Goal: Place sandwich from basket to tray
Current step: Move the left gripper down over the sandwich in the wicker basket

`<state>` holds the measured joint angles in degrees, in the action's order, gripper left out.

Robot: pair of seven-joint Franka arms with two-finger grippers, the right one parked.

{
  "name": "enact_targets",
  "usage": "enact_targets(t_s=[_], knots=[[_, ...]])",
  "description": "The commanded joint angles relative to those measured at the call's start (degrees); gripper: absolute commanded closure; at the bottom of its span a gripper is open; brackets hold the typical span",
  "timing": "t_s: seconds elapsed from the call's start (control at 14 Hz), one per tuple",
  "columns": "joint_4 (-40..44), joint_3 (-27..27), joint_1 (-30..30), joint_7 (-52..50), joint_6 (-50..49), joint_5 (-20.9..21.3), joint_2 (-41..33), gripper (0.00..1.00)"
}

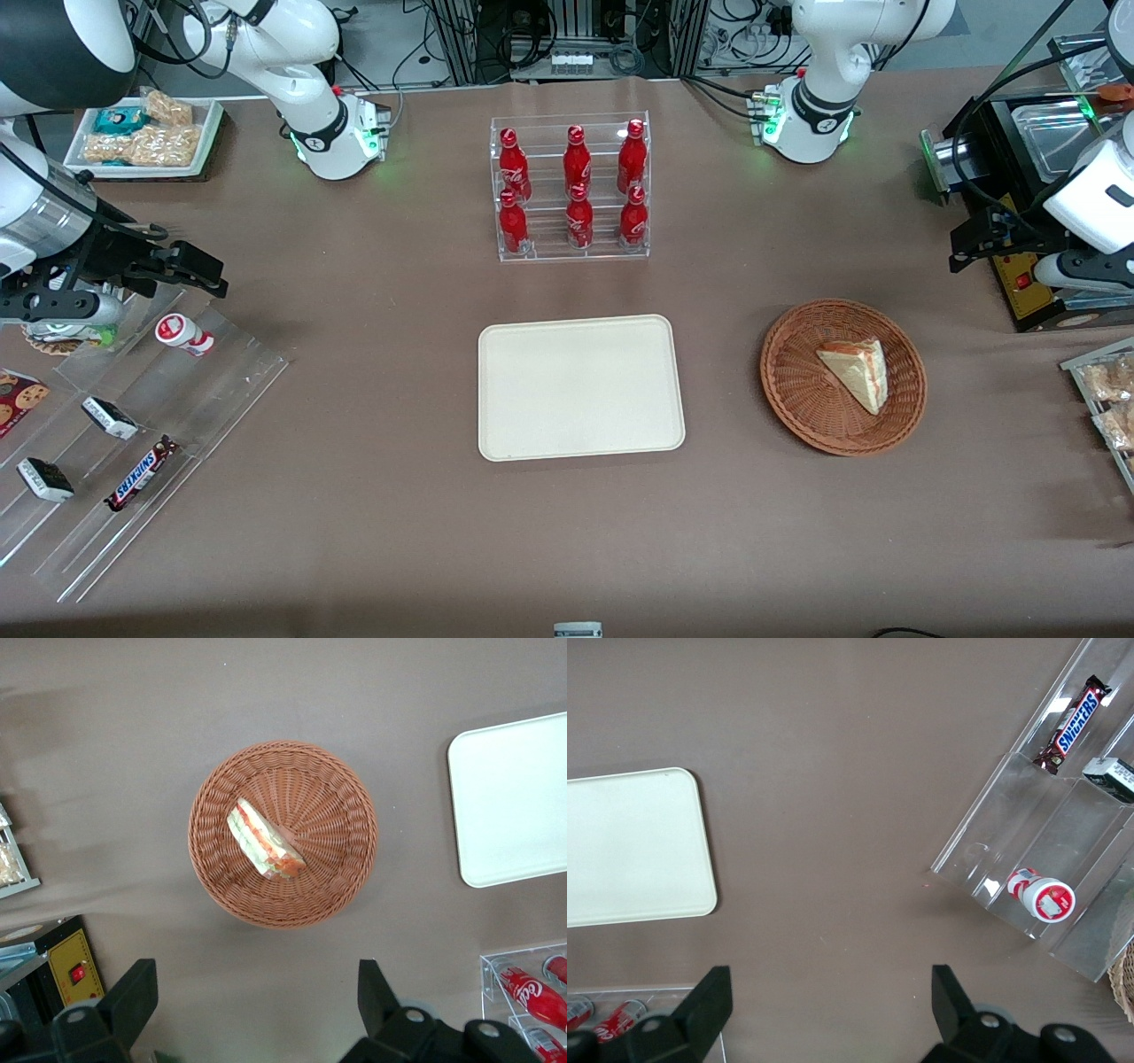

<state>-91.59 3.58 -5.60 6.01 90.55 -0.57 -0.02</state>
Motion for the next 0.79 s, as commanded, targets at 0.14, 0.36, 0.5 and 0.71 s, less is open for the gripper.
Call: enact_targets(t_s=[0.14, 0.36, 0.5, 0.71], knots=[[3.1, -0.6, 0.5, 0.3, -3.1, -0.2, 1.7, 0.00], [2.7, -0.7, 0.4, 0.3, -3.5, -0.2, 1.6, 0.00], [1.7, -0.7, 0.4, 0.2, -3.9, 0.0, 1.9, 0.00], [-5.7, -0.7, 0.4, -0.3, 0.6, 0.0, 1.9, 0.00]])
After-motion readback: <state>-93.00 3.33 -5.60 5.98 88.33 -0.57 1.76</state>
